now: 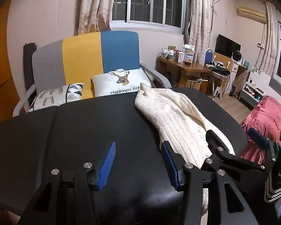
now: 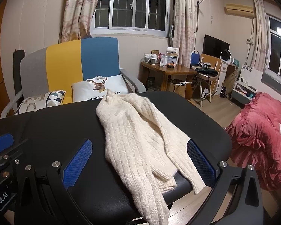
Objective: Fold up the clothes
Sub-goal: 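Grasp the cream sweater with the right gripper and lift it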
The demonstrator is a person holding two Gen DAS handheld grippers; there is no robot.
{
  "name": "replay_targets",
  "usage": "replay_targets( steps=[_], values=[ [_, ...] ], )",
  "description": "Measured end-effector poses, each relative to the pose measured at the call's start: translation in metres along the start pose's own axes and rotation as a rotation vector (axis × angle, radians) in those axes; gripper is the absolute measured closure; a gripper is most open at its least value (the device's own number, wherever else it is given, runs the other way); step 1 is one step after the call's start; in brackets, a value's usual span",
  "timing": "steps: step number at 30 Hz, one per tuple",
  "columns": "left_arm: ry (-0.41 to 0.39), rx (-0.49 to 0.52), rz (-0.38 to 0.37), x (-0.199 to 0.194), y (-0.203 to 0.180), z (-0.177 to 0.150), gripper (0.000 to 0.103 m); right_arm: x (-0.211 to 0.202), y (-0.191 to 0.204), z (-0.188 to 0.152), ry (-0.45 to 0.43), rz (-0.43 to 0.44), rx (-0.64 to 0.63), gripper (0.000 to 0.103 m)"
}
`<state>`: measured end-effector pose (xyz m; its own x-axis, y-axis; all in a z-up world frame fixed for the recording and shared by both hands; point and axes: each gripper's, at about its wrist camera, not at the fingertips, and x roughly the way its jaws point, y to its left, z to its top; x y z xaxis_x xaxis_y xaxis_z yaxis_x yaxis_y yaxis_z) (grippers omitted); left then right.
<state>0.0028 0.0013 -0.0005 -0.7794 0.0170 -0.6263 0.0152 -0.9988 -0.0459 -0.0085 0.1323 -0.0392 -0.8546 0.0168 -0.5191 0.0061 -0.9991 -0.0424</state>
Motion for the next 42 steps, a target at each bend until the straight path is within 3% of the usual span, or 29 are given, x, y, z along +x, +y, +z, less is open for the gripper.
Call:
replay_targets(
  steps=[18,25,29,37,39,42],
  values=[
    [0.115,-0.046,-0.047,0.021,0.015,-0.008,0.051,0.005,-0.001,-0.007,0.042,0.050,0.032,0.000],
    [0.200,-0.164,-0.123,0.039,0.036,-0.026,0.050,0.008,-0.002,-0.007,0.054,0.079,0.047,0.000],
    [0.312,-0.239,-0.137,0.057,0.054,-0.047,0.050,0.014,-0.017,-0.011,0.093,0.259,0.167,0.000],
    [0.555,-0.501,-0.357,0.084,0.113,-0.123,0.050,0.062,-0.062,-0.054,0.353,0.900,0.575,0.000],
    [0.602,-0.560,-0.405,0.087,0.129,-0.143,0.049,0.071,-0.072,-0.070,0.403,0.981,0.651,0.000],
    [0.619,-0.589,-0.413,0.080,0.148,-0.167,0.047,0.082,-0.080,-0.094,0.497,1.028,0.700,0.000]
  ],
)
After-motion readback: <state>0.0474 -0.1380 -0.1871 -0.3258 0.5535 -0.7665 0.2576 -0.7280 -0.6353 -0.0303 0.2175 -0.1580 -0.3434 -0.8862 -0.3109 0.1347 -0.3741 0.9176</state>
